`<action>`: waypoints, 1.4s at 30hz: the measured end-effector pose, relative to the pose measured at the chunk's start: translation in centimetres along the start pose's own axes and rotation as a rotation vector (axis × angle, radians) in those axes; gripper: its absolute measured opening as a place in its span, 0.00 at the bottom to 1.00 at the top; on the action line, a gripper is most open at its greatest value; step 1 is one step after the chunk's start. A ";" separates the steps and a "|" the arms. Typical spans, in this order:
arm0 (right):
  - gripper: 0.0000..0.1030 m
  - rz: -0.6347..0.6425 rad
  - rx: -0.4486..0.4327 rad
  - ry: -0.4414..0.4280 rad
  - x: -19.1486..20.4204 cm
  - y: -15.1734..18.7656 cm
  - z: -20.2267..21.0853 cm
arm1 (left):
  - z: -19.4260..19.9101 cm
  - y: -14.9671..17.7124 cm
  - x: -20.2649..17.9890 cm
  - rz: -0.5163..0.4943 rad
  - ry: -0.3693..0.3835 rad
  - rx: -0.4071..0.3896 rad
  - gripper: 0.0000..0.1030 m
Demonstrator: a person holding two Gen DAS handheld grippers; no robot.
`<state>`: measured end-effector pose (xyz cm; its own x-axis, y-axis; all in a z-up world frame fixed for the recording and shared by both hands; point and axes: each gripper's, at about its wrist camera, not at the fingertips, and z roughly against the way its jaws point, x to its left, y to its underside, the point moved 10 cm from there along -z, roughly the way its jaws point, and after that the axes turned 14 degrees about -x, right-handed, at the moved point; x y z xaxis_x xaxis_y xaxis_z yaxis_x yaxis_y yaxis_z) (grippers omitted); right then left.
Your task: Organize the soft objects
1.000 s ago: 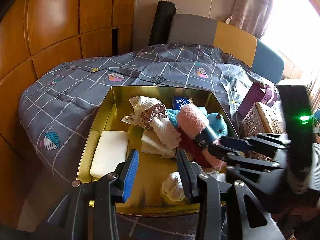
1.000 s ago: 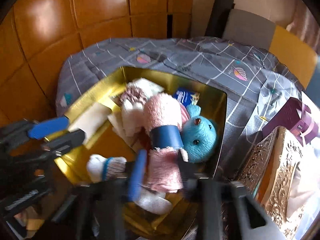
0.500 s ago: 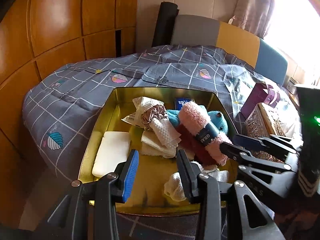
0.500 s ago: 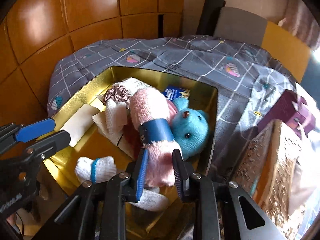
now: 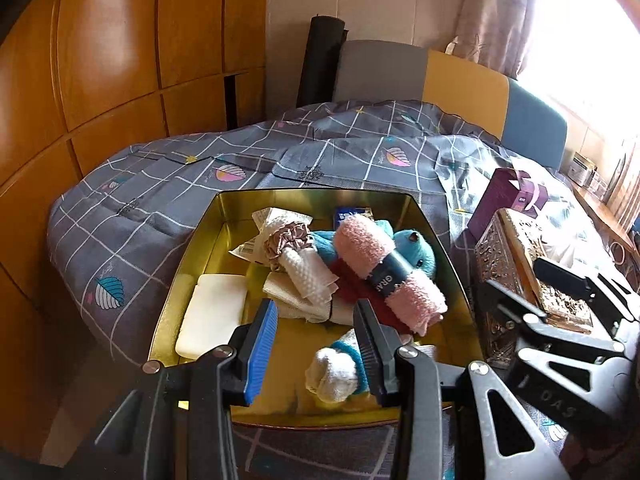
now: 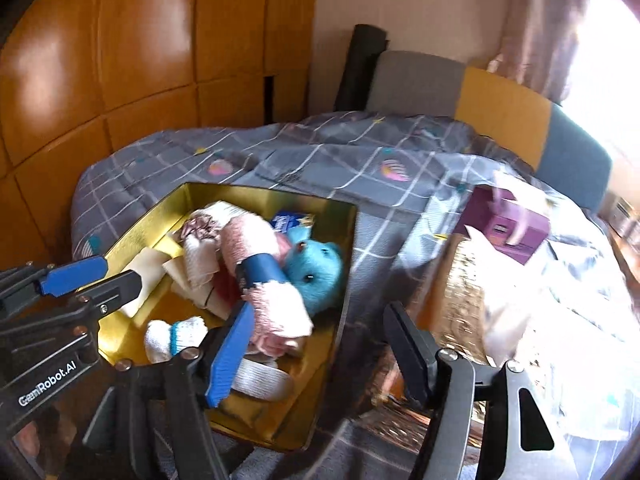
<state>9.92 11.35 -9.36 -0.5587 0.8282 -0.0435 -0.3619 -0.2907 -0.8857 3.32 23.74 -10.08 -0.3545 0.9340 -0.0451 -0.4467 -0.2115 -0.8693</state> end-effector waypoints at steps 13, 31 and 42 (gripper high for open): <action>0.80 -0.099 -0.061 0.097 -4.0 0.1 3.5 | 1.2 -1.6 -2.1 -0.044 -0.019 -0.062 0.39; 0.82 -0.177 -0.072 0.158 -7.1 2.0 5.4 | 2.5 -2.1 -3.8 -0.049 -0.054 -0.135 0.39; 0.83 -0.174 -0.076 0.158 -7.0 1.8 5.4 | 2.2 -1.3 -3.6 -0.034 -0.052 -0.101 0.39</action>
<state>9.10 2.45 -8.17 -0.3668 0.9292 0.0462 -0.3821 -0.1052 -0.9181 3.40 20.07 -7.71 -0.3839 0.9233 0.0087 -0.3751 -0.1473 -0.9152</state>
